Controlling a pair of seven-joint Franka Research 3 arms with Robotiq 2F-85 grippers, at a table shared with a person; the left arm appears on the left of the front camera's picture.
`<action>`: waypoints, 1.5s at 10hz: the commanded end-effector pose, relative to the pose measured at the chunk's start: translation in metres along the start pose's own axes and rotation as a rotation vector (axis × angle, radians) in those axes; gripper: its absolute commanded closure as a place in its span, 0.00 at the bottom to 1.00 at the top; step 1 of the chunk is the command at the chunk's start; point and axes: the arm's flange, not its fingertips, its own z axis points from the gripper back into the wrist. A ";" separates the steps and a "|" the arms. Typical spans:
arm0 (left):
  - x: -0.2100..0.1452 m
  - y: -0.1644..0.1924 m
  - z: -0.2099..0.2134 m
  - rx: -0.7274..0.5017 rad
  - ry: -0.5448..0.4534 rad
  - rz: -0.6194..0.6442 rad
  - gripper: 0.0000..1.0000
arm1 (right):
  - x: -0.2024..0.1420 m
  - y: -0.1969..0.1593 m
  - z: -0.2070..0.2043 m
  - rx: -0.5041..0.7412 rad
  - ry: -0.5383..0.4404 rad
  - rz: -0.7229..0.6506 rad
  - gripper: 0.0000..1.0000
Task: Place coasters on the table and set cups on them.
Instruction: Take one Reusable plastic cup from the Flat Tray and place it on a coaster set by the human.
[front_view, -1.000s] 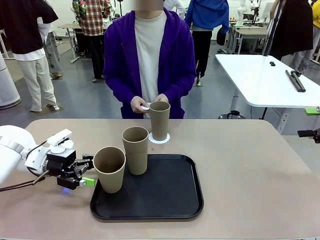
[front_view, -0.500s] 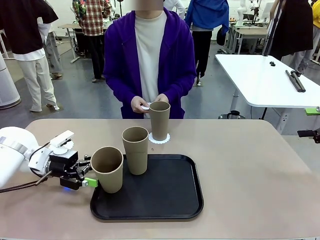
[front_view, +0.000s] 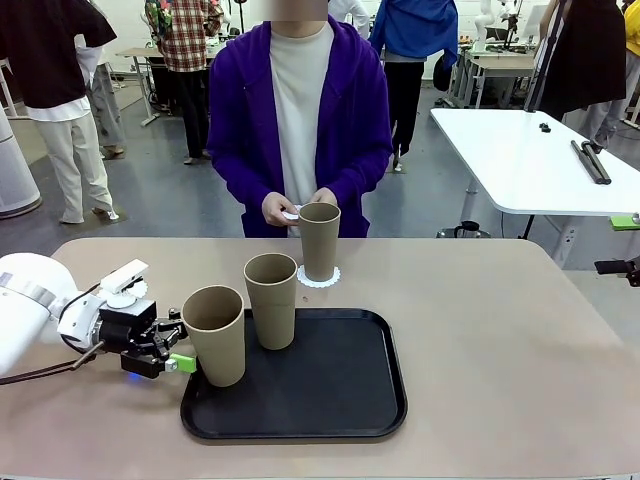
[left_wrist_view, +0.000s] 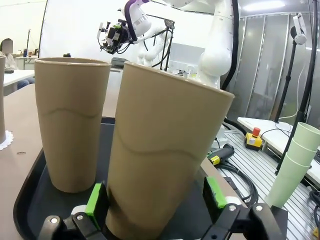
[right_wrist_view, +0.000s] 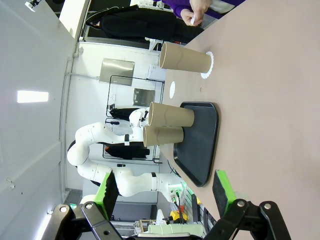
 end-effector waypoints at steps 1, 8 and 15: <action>-0.003 0.003 -0.008 0.016 -0.011 -0.045 0.00 | -0.002 0.001 0.001 -0.001 0.014 0.001 0.00; -0.011 0.015 -0.030 -0.003 0.004 -0.073 0.00 | -0.002 0.001 0.001 -0.001 0.014 0.001 0.00; -0.015 0.016 -0.037 -0.021 -0.003 -0.105 0.58 | -0.002 0.001 0.001 -0.001 0.014 0.001 0.00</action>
